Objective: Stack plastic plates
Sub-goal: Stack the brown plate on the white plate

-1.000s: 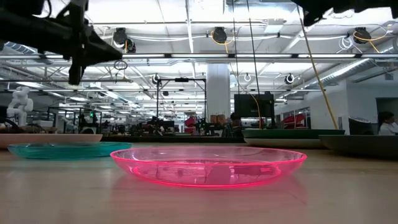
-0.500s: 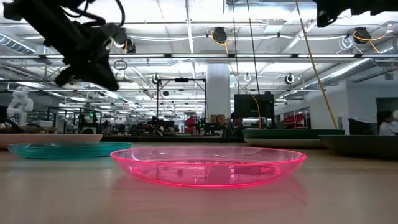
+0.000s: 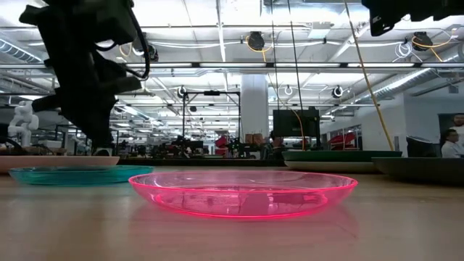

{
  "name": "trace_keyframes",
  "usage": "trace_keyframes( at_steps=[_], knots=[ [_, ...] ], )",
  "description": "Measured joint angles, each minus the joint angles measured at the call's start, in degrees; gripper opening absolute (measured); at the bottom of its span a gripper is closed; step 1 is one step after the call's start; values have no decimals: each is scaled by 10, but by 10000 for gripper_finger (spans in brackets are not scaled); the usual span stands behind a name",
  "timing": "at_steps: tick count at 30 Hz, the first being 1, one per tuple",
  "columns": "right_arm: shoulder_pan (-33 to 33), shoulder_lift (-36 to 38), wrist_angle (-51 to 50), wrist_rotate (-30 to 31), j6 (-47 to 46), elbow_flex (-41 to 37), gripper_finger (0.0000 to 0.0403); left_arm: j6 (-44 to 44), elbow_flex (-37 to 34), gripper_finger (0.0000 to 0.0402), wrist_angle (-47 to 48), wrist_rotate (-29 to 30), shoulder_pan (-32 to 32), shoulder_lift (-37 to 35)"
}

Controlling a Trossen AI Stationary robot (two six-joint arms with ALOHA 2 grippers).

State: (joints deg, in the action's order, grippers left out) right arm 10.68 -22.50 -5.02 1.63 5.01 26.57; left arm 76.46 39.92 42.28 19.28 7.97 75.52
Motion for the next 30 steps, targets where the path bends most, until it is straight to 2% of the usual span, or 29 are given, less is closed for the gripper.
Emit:
trace_keyframes(
  at_steps=[13, 16, 19, 22, 30],
  knots=[
    [-1, 0, 0, 0, 6, 0, 86, -7, 0, 36, -1, 1, -9, 2],
    [-1, 0, 0, 0, 6, 0, 86, -37, 0, 34, -8, -25, -9, 2],
    [-1, 0, 0, 0, 6, 0, 86, -43, 0, 11, -9, -39, -9, 2],
    [-1, 0, 0, 0, 8, 0, 86, -42, 0, 6, -9, -37, -9, 2],
    [-1, 0, 0, 1, 8, 0, 86, -30, 0, 27, -9, -9, -25, 2]
  ],
)
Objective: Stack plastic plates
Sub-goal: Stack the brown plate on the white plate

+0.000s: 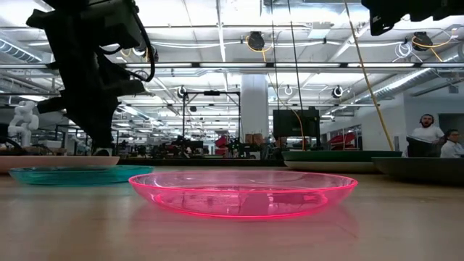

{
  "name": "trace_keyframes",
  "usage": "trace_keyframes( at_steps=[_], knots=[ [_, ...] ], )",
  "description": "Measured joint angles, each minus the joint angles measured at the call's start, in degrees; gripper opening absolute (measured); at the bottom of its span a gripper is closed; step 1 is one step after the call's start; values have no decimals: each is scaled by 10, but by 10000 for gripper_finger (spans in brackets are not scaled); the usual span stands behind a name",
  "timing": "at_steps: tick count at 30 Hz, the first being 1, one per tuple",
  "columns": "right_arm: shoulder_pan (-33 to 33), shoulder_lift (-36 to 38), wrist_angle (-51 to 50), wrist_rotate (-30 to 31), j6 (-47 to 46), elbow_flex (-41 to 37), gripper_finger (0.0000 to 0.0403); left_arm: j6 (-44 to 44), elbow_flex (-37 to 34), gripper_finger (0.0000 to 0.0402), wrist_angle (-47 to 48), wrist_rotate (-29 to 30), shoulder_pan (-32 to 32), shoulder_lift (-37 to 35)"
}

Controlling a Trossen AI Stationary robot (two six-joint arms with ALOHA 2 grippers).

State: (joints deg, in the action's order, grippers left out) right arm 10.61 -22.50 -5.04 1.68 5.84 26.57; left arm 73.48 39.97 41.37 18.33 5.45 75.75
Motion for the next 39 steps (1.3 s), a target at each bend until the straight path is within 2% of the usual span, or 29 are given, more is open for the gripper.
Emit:
trace_keyframes(
  at_steps=[7, 12, 18, 29, 34, 39],
  knots=[
    [0, 0, -11, 5, 0, 0, 86, -23, 0, 73, 0, 8, -6, 0],
    [0, 0, -27, 45, -1, 0, 86, -27, 0, 112, 1, 11, -6, 0],
    [0, 0, -34, 46, -2, 0, 86, -24, 0, 149, 5, 23, -6, 2],
    [0, 0, -34, 45, -4, 0, 86, -27, 0, 152, -21, 32, -5, 82],
    [0, 0, -34, 45, -4, 0, 86, -27, 0, 152, -20, 32, -5, 95],
    [0, 0, -34, 45, -4, 0, 86, -32, 0, 115, -20, 33, -5, 95]
  ],
)
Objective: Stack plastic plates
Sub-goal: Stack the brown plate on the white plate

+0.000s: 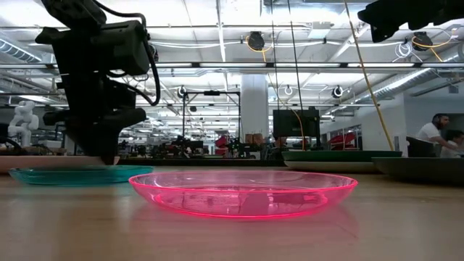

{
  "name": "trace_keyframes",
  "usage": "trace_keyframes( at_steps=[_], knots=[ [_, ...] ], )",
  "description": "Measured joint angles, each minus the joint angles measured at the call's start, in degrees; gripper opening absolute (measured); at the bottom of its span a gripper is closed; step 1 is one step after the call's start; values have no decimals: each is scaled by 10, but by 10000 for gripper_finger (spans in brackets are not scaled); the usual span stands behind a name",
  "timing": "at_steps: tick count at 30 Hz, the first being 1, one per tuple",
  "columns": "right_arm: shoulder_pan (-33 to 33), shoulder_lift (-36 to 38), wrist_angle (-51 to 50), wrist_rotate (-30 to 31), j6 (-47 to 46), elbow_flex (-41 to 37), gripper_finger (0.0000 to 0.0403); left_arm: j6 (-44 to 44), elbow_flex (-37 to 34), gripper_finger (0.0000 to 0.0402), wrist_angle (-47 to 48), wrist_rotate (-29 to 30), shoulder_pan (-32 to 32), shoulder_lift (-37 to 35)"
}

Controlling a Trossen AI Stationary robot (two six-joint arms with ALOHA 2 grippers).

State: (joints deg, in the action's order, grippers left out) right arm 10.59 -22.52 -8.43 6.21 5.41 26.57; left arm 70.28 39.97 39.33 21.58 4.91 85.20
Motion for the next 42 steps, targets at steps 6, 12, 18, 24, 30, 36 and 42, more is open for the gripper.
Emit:
trace_keyframes(
  at_steps=[6, 12, 18, 24, 30, 36, 42],
  knots=[
    [0, 0, 0, 0, 0, 0, 86, -8, 0, 36, 1, 1, 0, 0],
    [0, 0, 0, 0, 0, 0, 86, -14, 0, 11, 3, 14, 6, 0],
    [0, 0, 1, 0, 0, 0, 86, -67, 28, 10, -1, 31, 34, 0],
    [0, 0, 3, 0, 0, 0, 86, -249, 128, 10, -3, 81, 60, 0],
    [0, 0, 8, -1, -3, 0, 86, -452, 223, 10, -42, 85, 59, 0],
    [0, 0, 67, -23, -11, 0, 86, -574, 262, 10, -138, 85, 42, 0],
    [0, 0, 73, -63, -11, 0, 86, -652, 263, 10, -252, 57, 19, 8]
  ],
)
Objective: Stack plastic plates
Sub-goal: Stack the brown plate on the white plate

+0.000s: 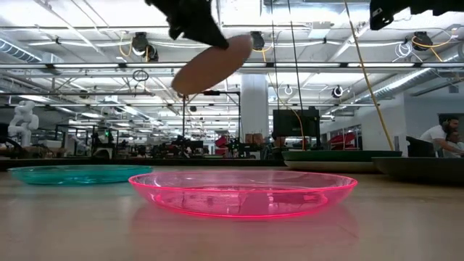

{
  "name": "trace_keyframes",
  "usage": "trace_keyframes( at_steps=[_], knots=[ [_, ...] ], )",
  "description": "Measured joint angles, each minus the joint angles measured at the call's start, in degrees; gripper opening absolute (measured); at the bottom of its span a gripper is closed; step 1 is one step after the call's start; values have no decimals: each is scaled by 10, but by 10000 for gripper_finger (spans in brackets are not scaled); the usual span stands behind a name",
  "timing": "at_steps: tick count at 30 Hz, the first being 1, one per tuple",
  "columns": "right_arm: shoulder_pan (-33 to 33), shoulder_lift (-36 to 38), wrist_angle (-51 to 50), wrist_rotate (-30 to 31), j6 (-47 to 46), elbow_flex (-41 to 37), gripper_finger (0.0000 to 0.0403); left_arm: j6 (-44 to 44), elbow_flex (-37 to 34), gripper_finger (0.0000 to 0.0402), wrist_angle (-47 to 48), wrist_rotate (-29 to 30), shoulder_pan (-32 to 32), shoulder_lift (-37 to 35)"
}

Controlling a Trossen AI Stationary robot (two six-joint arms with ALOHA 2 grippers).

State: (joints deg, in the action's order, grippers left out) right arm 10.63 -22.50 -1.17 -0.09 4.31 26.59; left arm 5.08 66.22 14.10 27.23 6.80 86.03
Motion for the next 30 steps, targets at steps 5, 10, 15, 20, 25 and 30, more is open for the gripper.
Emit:
trace_keyframes(
  at_steps=[5, 10, 15, 20, 25, 30],
  knots=[
    [0, 1, 6, -2, 3, 0, 86, -49, 0, 10, -82, -56, -19, 34],
    [0, 1, 7, -13, 3, 0, 86, -84, 0, 10, -139, -77, -36, 78],
    [0, 1, 21, -50, 10, 0, 86, -113, 0, 10, -200, -105, -51, 111],
    [0, 1, 27, -64, 11, 0, 86, -120, 13, 10, -215, -127, -69, 126],
    [0, 0, 29, -73, 13, 0, 86, -153, 56, 10, -192, -128, -80, 141],
    [0, 2, 32, -82, 13, 0, 86, -190, 129, 10, -147, -151, -94, 190]
  ],
)
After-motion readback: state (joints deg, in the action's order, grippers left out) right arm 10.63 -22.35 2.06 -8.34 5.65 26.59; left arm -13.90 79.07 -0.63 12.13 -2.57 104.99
